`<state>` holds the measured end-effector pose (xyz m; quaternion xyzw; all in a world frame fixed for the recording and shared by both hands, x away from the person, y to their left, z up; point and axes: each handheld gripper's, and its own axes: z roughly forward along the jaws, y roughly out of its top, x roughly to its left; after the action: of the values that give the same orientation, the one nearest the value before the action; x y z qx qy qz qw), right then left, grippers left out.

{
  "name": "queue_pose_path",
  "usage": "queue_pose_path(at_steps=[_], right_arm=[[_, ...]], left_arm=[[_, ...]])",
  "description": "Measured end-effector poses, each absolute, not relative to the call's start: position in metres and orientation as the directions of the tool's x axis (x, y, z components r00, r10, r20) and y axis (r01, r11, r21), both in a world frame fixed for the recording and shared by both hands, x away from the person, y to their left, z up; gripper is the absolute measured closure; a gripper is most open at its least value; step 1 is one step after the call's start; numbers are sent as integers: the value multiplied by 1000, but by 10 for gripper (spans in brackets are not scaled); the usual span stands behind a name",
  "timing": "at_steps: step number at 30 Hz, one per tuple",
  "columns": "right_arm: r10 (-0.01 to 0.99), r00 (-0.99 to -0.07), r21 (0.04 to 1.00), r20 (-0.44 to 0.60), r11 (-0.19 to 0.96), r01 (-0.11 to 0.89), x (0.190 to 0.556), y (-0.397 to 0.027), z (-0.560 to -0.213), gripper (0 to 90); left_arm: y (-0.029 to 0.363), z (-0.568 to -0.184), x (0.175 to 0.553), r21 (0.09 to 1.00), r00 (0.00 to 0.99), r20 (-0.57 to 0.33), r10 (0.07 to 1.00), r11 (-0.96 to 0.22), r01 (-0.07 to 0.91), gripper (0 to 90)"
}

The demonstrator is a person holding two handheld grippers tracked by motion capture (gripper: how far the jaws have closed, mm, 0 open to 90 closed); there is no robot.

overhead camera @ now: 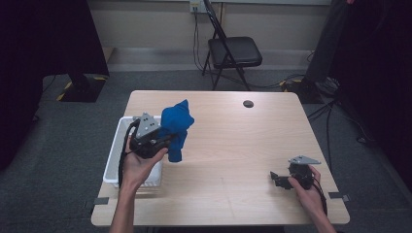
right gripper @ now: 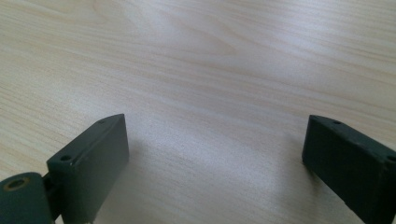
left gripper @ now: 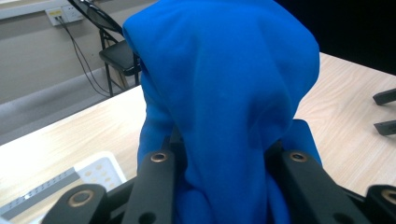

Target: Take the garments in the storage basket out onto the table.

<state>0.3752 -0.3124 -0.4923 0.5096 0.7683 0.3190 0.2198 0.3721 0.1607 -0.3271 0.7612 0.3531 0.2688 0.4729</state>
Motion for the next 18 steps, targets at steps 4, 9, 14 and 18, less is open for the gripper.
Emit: queue_pose_path(at_steps=[4, 9, 14, 18], right_arm=[[923, -384, 714, -13, 277, 643, 375, -312, -492, 60], [923, -385, 714, -13, 278, 642, 375, -312, -492, 60], [923, -384, 714, -13, 278, 642, 375, -312, -492, 60], [923, -384, 714, -13, 277, 643, 375, -312, -492, 60]], left_arm=[[152, -327, 371, 910, 623, 80, 778, -312, 273, 693], [141, -329, 371, 909, 630, 90, 771, -322, 264, 693], [133, -332, 372, 907, 651, 76, 755, -324, 270, 693], [126, -336, 372, 901, 660, 76, 747, -334, 275, 693]])
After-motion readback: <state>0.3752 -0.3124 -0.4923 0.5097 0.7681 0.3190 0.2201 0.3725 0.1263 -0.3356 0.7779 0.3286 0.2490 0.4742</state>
